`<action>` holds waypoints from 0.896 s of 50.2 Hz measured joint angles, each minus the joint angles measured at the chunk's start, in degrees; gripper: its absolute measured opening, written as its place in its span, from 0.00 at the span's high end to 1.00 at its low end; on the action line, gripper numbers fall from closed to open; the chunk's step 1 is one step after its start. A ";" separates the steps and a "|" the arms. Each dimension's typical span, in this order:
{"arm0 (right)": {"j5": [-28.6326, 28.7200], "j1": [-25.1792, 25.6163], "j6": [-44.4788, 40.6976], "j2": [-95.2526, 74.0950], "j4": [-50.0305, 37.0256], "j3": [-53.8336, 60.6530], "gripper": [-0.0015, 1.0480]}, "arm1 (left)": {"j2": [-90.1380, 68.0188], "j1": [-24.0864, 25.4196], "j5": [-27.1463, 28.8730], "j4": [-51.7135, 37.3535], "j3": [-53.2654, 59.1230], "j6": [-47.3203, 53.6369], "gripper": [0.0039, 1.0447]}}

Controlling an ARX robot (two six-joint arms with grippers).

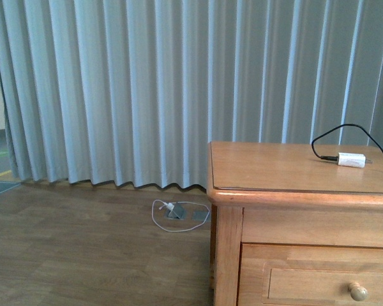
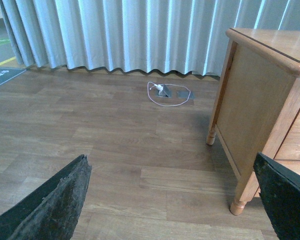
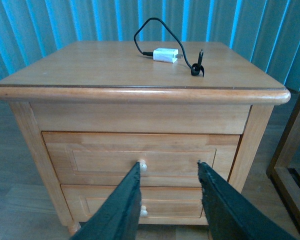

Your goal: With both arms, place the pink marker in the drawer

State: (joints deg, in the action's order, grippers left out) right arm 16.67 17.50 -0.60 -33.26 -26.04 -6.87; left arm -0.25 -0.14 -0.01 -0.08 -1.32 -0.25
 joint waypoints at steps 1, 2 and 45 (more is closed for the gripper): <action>-0.57 -0.61 0.00 0.59 0.37 0.35 0.69 | 0.00 0.00 0.00 0.00 0.00 0.00 0.05; -1.18 -1.18 0.00 1.18 0.70 0.70 0.72 | 0.00 0.00 0.00 0.00 0.02 0.00 0.05; -16.61 -17.29 0.02 20.81 13.35 6.62 0.98 | 0.00 0.00 0.00 0.04 0.00 -0.02 0.05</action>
State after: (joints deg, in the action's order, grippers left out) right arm 0.05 0.21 -0.58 -12.45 -12.69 -0.25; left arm -0.25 -0.14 -0.01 -0.03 -1.32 -0.27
